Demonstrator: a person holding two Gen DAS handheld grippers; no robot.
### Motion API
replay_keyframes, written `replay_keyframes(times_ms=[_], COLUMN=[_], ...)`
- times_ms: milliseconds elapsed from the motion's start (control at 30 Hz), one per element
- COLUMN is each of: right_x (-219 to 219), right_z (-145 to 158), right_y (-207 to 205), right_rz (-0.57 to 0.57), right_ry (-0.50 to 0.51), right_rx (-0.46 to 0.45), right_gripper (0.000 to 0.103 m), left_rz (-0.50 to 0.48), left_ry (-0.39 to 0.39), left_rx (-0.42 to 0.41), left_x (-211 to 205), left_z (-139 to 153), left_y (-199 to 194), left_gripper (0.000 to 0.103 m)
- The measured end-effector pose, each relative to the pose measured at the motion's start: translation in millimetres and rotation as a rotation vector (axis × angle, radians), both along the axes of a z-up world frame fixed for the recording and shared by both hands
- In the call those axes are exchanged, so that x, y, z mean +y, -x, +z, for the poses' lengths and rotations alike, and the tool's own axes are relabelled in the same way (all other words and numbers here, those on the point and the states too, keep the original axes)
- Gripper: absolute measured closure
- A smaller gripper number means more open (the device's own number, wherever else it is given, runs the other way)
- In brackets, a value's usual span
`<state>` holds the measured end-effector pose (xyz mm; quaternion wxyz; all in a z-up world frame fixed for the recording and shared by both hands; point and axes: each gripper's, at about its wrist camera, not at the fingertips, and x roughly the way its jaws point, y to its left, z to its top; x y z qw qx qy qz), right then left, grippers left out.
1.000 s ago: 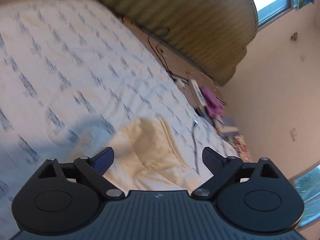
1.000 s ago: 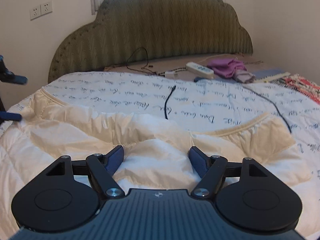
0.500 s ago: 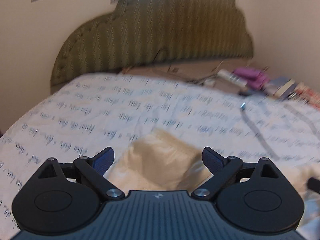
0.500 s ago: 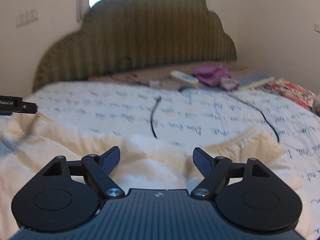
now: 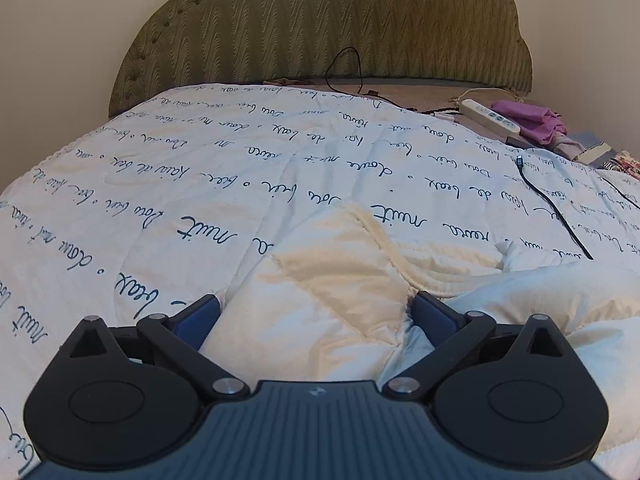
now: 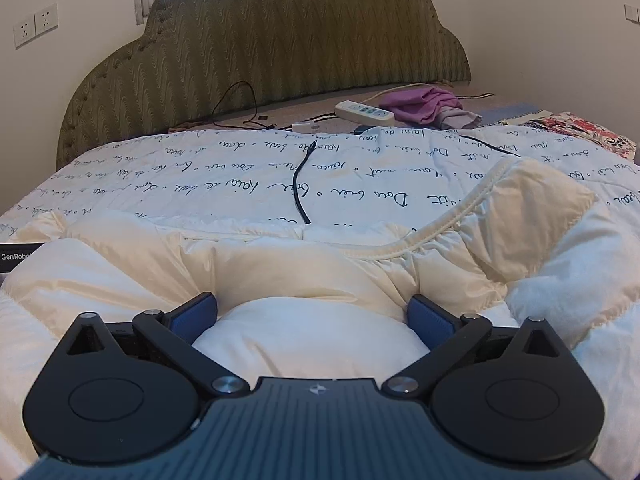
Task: Fold small clothes
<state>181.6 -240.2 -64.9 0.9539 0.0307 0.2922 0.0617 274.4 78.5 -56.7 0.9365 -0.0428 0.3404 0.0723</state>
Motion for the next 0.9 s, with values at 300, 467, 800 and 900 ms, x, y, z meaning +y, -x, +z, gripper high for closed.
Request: replay_keyframes(times_ms=[300,467,800,900], right_x=[4,4,2,1], right_z=[-8,-11,-15,-15], right_y=[0,0,-2,-2], right_rz=[-0.011,-0.015,-0.017,-0.018], right_ry=[0.026,0.027,0.016,0.011], right_rx=[-0.016,-0.020,-0.020,-0.021], right_gripper=[0.001,0.001,0.001,0.001], left_rz=[0.005,0.004,0.004,0.003], left_ry=[-0.001,-0.004,0.001,0.007], left_rx=[-0.021,-0.027,-0.033,-0.037], left_x=[0,-1,0,1], left_z=[-7,-10,-12,-13], left_y=[0,0,0,0], left_gripper=[0.000,0.000,0.000,0.000])
